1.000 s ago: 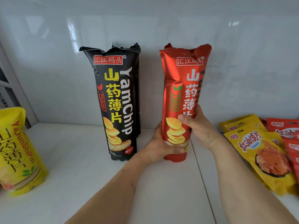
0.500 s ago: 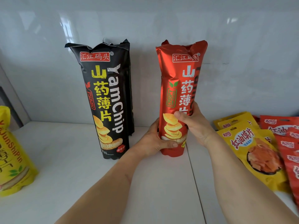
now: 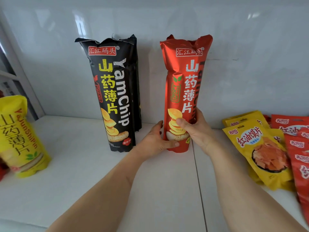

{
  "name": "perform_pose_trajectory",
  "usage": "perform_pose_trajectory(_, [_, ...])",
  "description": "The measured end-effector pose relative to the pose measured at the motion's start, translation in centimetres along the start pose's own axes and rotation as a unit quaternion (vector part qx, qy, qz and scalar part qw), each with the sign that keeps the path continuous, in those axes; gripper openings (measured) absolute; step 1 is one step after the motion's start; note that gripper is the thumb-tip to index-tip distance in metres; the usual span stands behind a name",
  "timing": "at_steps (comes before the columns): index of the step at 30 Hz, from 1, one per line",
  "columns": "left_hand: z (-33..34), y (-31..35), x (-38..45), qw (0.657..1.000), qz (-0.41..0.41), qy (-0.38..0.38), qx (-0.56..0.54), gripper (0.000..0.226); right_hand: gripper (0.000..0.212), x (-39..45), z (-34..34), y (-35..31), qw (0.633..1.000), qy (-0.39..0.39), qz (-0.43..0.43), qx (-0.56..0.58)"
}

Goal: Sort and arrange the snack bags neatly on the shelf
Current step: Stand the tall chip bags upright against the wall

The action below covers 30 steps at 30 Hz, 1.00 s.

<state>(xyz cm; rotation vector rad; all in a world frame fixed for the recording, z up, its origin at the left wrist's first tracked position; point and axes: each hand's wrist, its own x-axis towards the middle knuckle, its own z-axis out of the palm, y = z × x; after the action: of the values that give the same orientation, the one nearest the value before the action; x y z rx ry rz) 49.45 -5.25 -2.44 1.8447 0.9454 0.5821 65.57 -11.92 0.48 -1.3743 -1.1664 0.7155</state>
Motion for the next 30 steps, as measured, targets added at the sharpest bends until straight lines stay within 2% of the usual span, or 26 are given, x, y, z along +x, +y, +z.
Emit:
perform_pose_trajectory(2, [0.0,-0.5,-1.2,0.996,-0.011,0.026,0.089,0.099,0.074,-1.3,0.4,0.8,0.999,0.006,0.015,-0.03])
perform_pose_trajectory(4, [0.0,-0.8,-2.7,0.98,0.012,0.037,0.197,0.086,0.073,-2.6,0.8,1.3,0.998,0.011,0.03,-0.058])
perform_pose_trajectory(7, [-0.6,-1.0,-4.6,0.95,0.045,0.04,0.306,0.07,0.058,-4.6,1.1,0.8,0.989,0.033,0.056,-0.135])
perform_pose_trajectory(9, [-1.3,-0.9,-5.8,0.931,0.057,0.057,0.355,0.064,0.066,-5.7,1.5,0.5,0.973,0.061,0.082,-0.206])
perform_pose_trajectory(11, [-2.2,-0.9,-7.0,0.904,0.087,0.08,0.411,0.058,0.086,-6.3,2.3,0.7,0.934,0.093,0.113,-0.326])
perform_pose_trajectory(13, [-3.3,-1.0,-8.6,0.879,0.127,0.104,0.447,0.054,0.077,-7.2,3.6,0.5,0.91,0.131,0.11,-0.377])
perform_pose_trajectory(15, [-4.6,-2.1,-9.9,0.864,0.165,0.135,0.455,0.049,0.059,-8.2,5.6,-0.6,0.917,0.149,0.059,-0.366])
perform_pose_trajectory(18, [-6.9,-4.3,-10.9,0.864,0.22,0.204,0.405,0.034,0.04,-8.9,9.2,-2.6,0.937,0.139,-0.005,-0.319])
perform_pose_trajectory(20, [-8.2,-5.8,-11.1,0.849,0.253,0.276,0.372,0.024,0.04,-8.7,11.4,-3.6,0.953,0.136,-0.025,-0.271])
perform_pose_trajectory(22, [-9.1,-6.6,-11.3,0.846,0.24,0.336,0.337,0.033,0.049,-8.2,13.3,-4.6,0.962,0.133,-0.043,-0.233])
perform_pose_trajectory(24, [-9.6,-6.6,-11.4,0.863,0.195,0.381,0.27,0.047,0.063,-7.5,14.8,-5.5,0.971,0.126,-0.05,-0.198])
perform_pose_trajectory(26, [-9.9,-6.1,-10.8,0.906,0.121,0.363,0.18,0.076,0.079,-6.5,16.0,-6.7,0.978,0.117,-0.056,-0.166])
perform_pose_trajectory(28, [-10.2,-6.0,-9.4,0.95,0.06,0.293,0.089,0.105,0.09,-5.2,16.5,-7.9,0.984,0.107,-0.059,-0.133])
perform_pose_trajectory(30, [-10.6,-6.2,-7.7,0.969,0.053,0.242,0.003,0.111,0.096,-3.7,16.6,-8.6,0.989,0.097,-0.059,-0.097])
